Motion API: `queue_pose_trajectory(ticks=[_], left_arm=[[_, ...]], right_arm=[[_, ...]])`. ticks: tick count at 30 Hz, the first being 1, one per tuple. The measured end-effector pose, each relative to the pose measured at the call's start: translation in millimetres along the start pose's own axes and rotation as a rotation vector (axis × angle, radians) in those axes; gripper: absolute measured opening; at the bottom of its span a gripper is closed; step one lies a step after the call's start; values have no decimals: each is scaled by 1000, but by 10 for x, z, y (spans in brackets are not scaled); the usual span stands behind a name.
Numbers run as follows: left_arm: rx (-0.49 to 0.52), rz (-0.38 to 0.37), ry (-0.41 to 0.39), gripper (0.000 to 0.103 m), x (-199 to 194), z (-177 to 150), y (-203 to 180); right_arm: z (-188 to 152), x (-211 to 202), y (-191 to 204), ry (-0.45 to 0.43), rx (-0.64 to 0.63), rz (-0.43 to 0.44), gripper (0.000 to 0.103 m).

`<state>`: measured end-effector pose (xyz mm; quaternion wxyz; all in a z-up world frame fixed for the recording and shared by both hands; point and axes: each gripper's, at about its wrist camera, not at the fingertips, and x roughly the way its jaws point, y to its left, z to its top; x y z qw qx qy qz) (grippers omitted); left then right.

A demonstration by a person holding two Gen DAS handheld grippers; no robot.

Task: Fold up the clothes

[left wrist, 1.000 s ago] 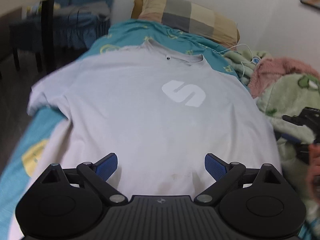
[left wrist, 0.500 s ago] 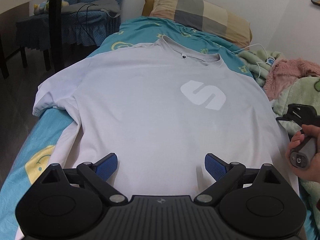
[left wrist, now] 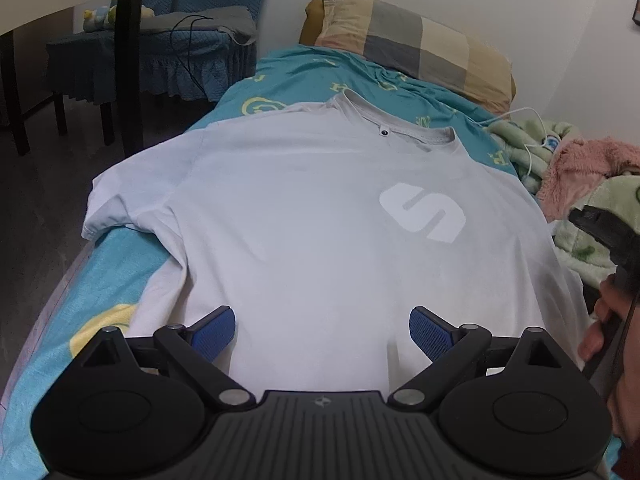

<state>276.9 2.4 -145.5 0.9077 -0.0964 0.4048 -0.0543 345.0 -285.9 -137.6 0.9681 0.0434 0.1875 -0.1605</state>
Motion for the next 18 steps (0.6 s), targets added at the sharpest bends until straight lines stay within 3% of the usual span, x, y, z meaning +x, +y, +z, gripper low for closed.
queue_pose_trajectory(ticks=[2, 5, 11, 18], left_arm=[[-12, 7, -4, 96, -11, 20, 32], [-21, 13, -7, 96, -16, 33, 70], [14, 31, -7, 95, 11, -5, 46], [146, 21, -37, 92, -73, -173, -199]], right_arm=[[-67, -83, 268, 21, -123, 104, 7], [-218, -155, 475, 102, -163, 182, 6], [-12, -591, 257, 190, -25, 197, 6], [342, -1545, -482, 213, 219, 144, 9]])
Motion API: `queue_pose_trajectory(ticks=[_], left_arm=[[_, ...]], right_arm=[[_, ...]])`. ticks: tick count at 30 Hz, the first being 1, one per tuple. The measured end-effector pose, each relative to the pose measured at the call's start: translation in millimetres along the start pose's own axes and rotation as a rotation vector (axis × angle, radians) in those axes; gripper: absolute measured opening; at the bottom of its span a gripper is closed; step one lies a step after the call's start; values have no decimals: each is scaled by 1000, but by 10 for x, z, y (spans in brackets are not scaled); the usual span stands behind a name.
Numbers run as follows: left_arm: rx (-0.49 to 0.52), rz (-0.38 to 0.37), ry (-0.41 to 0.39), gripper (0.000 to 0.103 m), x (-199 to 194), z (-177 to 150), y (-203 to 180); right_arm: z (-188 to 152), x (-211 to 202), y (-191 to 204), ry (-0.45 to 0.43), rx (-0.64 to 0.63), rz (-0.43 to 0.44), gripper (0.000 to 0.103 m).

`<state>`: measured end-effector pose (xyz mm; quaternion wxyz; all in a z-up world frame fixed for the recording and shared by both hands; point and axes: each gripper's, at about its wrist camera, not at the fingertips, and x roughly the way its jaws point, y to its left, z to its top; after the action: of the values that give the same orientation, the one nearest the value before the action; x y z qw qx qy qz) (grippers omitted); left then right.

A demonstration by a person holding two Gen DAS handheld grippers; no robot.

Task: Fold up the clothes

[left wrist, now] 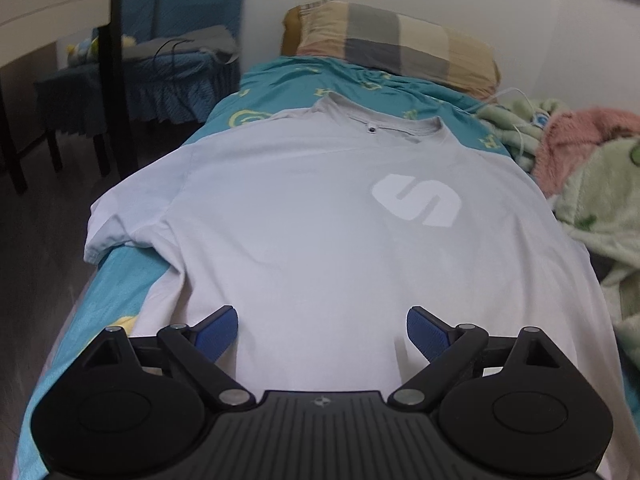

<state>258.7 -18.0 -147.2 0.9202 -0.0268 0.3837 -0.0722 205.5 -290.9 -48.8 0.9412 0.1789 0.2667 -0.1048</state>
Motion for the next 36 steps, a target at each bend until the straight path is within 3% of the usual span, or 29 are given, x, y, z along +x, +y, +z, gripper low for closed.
queue_pose_trajectory(ticks=[5, 6, 7, 8, 9, 10, 15, 19, 22, 26, 27, 28, 29, 30, 32, 36], left_arm=[[152, 8, -16, 86, -82, -118, -353], [189, 2, -28, 83, -111, -96, -474], [226, -4, -39, 83, -140, -74, -595], [264, -11, -59, 83, -136, -33, -743], [303, -17, -79, 83, -132, 7, -891], [353, -38, -94, 83, -84, 72, -1094], [607, -154, -161, 81, 195, 379, -2091], [780, -221, -132, 75, 593, 441, -2825], [887, -261, -90, 70, 904, 428, -3282], [1011, -224, -45, 56, 1235, 282, -3553], [1029, -220, -45, 49, 1291, 263, -3591], [1047, -217, -44, 36, 1347, 244, -3629], [1012, -225, -52, 15, 1332, 271, -3587], [977, -234, -60, 6, 1316, 298, -3545], [906, -251, -76, 5, 1286, 352, -3460], [526, -286, -117, 5, 1042, 596, -2868]], right_arm=[[169, -321, -473, -66, 148, -32, 11], [229, -345, -581, -91, 165, -39, 17], [287, -353, -692, -118, 189, -45, 36], [318, -371, -807, -150, 221, -46, 46], [329, -385, -914, -176, 249, -45, 64], [337, -392, -1016, -197, 275, -45, 68], [372, -415, -1307, -251, 328, -21, 68], [393, -514, -1453, -366, 329, -86, 68], [394, -524, -1578, -400, 351, -123, 68], [342, -432, -1630, -384, 371, -147, 68], [334, -394, -1623, -370, 371, -147, 68], [327, -371, -1611, -364, 368, -147, 68], [320, -355, -1597, -361, 363, -149, 68], [314, -353, -1587, -363, 359, -151, 68], [305, -362, -1575, -368, 356, -155, 68], [298, -381, -1575, -368, 366, -156, 68]])
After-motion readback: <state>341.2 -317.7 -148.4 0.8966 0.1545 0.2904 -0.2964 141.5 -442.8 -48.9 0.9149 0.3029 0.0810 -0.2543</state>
